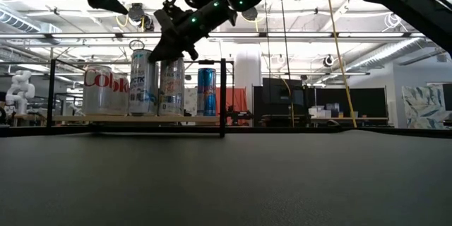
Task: Place canned beverage on shelf
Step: Put the white blue soda can on the shelf aligned with the white blue soda can
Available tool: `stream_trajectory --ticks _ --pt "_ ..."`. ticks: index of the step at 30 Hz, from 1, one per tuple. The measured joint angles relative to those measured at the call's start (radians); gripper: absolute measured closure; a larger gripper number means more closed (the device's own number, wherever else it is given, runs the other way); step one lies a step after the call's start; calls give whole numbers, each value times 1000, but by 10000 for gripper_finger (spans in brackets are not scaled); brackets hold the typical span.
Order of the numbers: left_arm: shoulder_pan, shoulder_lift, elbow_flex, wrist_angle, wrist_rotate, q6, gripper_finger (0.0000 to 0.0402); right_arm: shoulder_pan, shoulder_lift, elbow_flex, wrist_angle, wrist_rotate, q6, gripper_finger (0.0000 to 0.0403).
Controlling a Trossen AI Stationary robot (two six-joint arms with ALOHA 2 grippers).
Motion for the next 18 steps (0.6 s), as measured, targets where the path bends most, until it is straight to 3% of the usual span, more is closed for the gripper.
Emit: stream_trajectory --ticks 18 --pt "0 0 0 1 0 2 20 0 9 0 64 -2 45 403"
